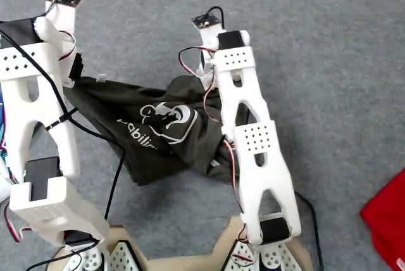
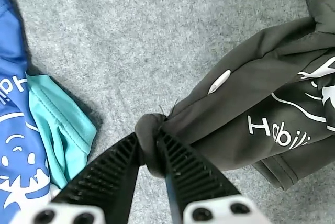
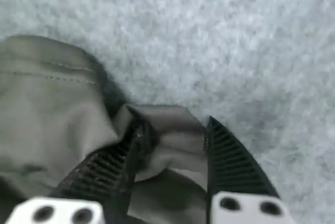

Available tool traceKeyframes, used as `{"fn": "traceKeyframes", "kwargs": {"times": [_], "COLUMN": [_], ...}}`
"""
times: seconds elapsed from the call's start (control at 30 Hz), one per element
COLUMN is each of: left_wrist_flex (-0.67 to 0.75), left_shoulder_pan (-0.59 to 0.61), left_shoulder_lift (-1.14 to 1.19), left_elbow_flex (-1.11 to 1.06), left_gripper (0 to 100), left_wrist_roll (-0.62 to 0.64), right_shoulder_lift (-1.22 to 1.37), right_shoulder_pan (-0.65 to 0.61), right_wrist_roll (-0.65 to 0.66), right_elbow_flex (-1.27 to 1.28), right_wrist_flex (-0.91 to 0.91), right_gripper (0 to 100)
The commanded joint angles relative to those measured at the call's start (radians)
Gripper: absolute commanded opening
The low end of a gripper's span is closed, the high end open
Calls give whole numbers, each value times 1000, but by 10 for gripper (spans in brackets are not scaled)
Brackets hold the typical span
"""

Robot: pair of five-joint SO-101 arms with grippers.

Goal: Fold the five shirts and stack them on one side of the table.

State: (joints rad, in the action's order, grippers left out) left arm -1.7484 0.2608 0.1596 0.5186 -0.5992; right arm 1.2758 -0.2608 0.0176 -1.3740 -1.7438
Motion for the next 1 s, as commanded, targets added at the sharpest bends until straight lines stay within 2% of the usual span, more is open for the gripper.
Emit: {"fn": "traceKeyframes", "kwargs": {"times": [0.0,0.07,0.27,0.6,0.7,0.97], "left_wrist_flex": [-11,-11,-11,-11,-11,-11], "left_shoulder_pan": [6,6,11,2,5,-49], "left_shoulder_lift": [-48,-48,-50,-58,-51,-50], "left_elbow_flex": [0,0,0,2,2,-107], "left_gripper": [19,19,19,19,19,19], "left_wrist_roll": [-2,-2,-2,2,2,-2], "right_shoulder_lift": [7,8,-81,-412,-441,-328], "right_shoulder_pan": [-15,-7,82,280,274,148], "right_wrist_roll": [-2,-2,-37,-49,-44,-51], "right_elbow_flex": [-31,-31,-91,-91,-1,343], "right_wrist_flex": [-31,-32,-40,-43,-38,-43], "right_gripper": [64,7,5,5,5,5]}}
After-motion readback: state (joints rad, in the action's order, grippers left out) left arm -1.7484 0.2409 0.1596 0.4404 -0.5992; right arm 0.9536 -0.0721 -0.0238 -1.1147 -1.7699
